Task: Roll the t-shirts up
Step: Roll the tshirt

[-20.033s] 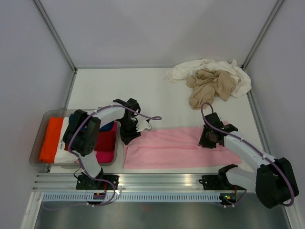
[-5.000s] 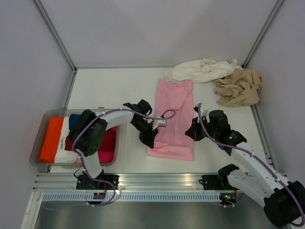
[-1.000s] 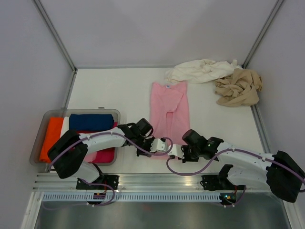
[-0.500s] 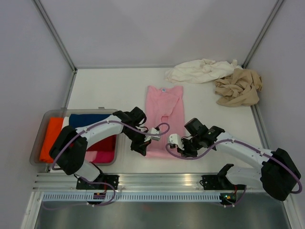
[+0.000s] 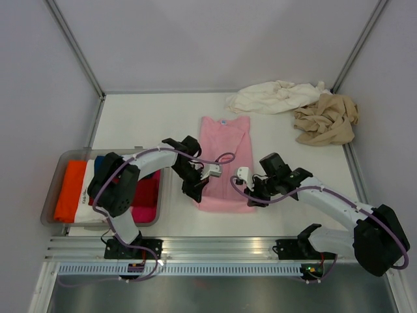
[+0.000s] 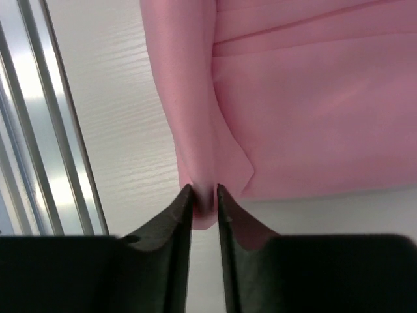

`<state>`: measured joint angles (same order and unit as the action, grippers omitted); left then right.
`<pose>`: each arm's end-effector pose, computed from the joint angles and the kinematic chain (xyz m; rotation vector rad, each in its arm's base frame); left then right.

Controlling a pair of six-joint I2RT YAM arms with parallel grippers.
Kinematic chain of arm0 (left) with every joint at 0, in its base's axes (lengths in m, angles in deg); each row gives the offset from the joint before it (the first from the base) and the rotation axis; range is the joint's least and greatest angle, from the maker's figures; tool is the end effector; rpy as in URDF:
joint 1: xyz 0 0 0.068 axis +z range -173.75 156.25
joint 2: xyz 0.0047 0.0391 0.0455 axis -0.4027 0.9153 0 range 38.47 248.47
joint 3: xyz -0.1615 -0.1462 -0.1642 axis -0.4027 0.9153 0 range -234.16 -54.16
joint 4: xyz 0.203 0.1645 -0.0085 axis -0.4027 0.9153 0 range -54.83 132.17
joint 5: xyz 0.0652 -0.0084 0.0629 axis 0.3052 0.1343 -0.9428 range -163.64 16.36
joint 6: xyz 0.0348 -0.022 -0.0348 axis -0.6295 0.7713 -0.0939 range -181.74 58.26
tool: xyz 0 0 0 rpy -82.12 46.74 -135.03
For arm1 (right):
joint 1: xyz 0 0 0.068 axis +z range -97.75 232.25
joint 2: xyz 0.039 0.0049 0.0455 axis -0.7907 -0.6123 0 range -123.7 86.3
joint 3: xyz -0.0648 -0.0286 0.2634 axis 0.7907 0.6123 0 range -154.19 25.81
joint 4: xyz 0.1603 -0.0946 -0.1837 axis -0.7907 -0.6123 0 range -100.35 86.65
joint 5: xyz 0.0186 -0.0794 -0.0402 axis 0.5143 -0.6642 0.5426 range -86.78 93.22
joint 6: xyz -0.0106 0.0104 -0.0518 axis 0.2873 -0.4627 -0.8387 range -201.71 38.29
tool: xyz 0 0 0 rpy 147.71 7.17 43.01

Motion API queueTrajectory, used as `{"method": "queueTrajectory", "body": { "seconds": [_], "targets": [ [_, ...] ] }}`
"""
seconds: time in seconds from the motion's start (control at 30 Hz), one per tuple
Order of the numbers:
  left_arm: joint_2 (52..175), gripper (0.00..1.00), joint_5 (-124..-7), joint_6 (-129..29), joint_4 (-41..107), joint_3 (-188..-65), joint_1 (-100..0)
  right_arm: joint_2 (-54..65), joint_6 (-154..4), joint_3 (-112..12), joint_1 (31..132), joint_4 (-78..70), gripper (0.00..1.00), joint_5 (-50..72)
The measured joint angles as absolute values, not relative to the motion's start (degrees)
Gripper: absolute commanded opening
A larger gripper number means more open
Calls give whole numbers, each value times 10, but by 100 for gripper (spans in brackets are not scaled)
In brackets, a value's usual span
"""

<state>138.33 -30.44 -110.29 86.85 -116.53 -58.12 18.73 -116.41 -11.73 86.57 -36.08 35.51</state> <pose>0.2319 -0.1881 0.1721 1.8786 2.1137 -1.1086 0.1620 0.1336 0.1943 -1.6059 2.0175 0.7425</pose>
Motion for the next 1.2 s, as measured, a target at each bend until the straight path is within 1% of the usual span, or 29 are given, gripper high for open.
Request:
{"method": "queueTrajectory", "body": {
  "seconds": [0.03,0.1,0.17,0.33,0.47,0.67,0.77,0.83,0.87,0.9,1.07,1.2],
  "targets": [
    [1390,10,-304,-1103,870,-1173,-579,187,-1154,-117,861,-354,41,350],
    [1402,10,-304,-1103,873,-1186,-576,187,-1129,-117,849,-337,44,341],
    [1415,10,-303,-1103,877,-1195,-572,187,-1095,-121,829,-320,49,336],
    [1455,10,-297,-1103,894,-1215,-551,189,-973,-150,784,-261,48,325],
    [1494,10,-296,-1103,917,-1251,-529,204,-873,-153,755,-213,49,343],
    [1511,12,-295,-1102,927,-1274,-522,198,-768,-155,745,-205,50,349],
    [1512,13,-293,-1102,932,-1274,-522,191,-744,-149,745,-214,57,347],
    [1512,13,-287,-1102,935,-1274,-522,182,-734,-135,745,-217,66,344],
    [1512,13,-285,-1102,935,-1274,-522,176,-729,-126,745,-218,74,342],
    [1513,13,-284,-1102,936,-1274,-522,165,-721,-119,745,-217,77,342],
    [1519,13,-284,-1102,941,-1279,-522,119,-698,-97,745,-210,78,337],
    [1532,13,-284,-1102,951,-1294,-522,120,-698,-93,750,-202,73,342]
  ]
}}
